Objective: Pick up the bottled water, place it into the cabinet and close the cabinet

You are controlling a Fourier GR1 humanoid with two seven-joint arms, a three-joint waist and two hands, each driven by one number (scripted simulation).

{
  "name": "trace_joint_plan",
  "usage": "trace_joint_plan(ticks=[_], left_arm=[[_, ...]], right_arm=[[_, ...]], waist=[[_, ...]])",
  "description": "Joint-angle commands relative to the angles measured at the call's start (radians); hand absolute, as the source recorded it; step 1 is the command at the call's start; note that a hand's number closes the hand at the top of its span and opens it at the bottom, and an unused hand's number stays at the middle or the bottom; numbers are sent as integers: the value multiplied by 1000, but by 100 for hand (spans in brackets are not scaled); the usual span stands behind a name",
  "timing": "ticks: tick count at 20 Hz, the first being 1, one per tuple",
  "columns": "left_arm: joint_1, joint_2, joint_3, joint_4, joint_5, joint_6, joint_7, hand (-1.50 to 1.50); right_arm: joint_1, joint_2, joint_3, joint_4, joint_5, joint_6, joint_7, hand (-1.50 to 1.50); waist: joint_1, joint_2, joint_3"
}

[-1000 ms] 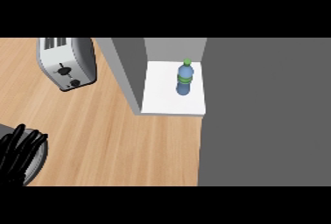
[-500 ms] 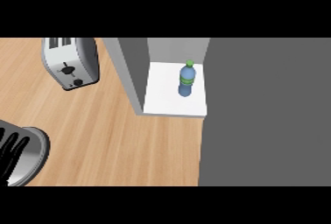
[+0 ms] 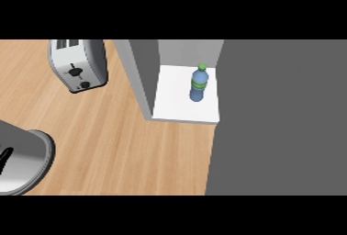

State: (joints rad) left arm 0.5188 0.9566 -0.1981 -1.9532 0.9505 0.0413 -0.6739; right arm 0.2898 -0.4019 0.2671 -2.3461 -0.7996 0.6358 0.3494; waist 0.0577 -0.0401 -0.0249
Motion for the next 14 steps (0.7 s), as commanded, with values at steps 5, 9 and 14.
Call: trace_joint_plan(ticks=[5,9,14], left_arm=[[49,32,60,8,31,-74,-23,-150],[68,49,94,29,48,-110,-31,-150],[103,65,123,41,57,-166,-45,-150]], right_arm=[[-221,80,128,-119,160,-220,136,150],[-349,157,180,-54,186,-339,172,150],[-528,281,278,60,237,-502,232,150]], waist=[[24,5,1],[26,6,2],[48,13,5]])
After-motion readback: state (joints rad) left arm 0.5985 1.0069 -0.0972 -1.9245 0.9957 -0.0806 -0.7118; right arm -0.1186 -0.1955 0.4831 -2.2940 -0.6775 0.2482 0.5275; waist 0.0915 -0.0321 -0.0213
